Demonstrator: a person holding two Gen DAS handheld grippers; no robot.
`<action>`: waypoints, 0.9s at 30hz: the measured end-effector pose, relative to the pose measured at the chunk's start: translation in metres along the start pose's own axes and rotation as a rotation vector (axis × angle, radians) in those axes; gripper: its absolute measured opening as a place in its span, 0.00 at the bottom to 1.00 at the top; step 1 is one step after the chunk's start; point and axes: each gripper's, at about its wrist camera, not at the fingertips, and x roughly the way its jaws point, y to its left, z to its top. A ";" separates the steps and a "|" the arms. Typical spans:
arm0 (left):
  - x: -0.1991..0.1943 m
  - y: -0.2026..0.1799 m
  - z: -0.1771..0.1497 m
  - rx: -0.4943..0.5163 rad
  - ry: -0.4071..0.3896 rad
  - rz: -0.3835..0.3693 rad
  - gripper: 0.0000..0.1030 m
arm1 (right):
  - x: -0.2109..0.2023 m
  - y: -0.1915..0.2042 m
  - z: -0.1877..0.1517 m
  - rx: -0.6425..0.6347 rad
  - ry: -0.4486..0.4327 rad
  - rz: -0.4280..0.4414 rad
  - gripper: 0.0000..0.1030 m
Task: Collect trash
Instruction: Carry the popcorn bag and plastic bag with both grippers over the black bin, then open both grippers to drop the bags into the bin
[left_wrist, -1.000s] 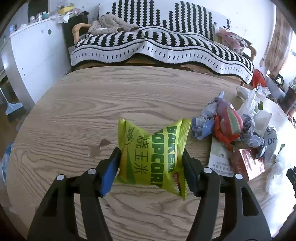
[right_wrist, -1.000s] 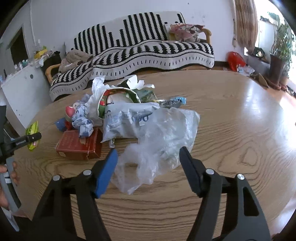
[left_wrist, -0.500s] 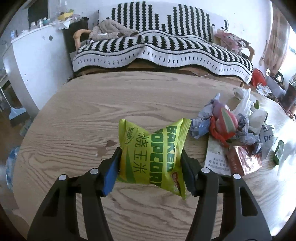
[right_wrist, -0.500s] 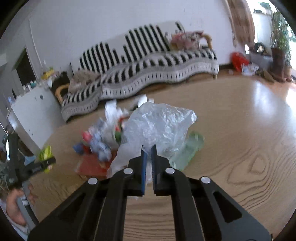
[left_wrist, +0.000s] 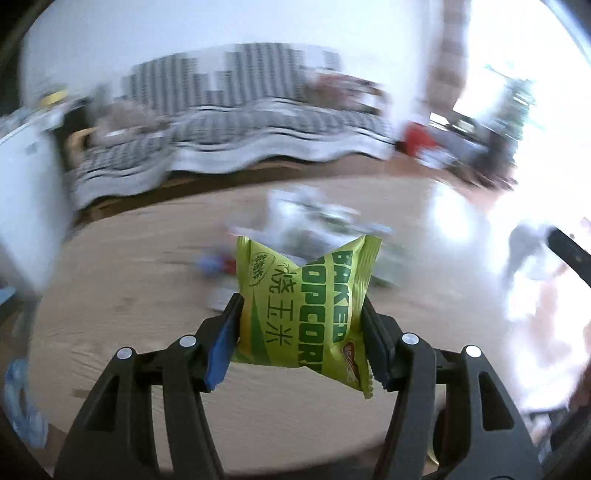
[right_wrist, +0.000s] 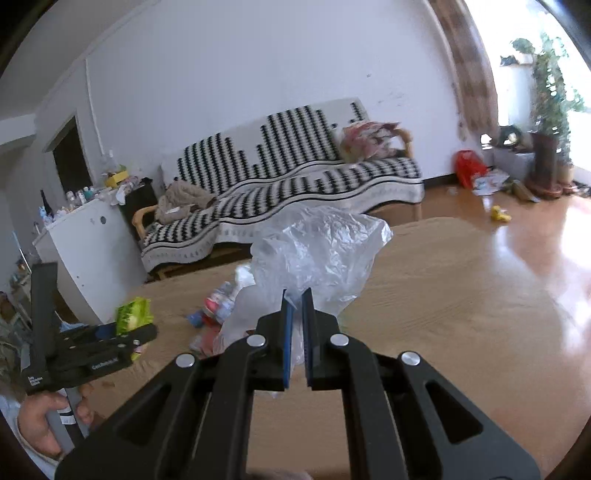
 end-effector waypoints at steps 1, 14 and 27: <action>-0.003 -0.032 -0.011 0.048 0.020 -0.050 0.57 | -0.016 -0.012 -0.008 0.006 0.010 -0.022 0.06; 0.123 -0.269 -0.203 0.389 0.546 -0.356 0.57 | -0.036 -0.203 -0.236 0.409 0.482 -0.249 0.06; 0.183 -0.291 -0.253 0.452 0.716 -0.368 0.95 | 0.000 -0.226 -0.268 0.457 0.582 -0.260 0.06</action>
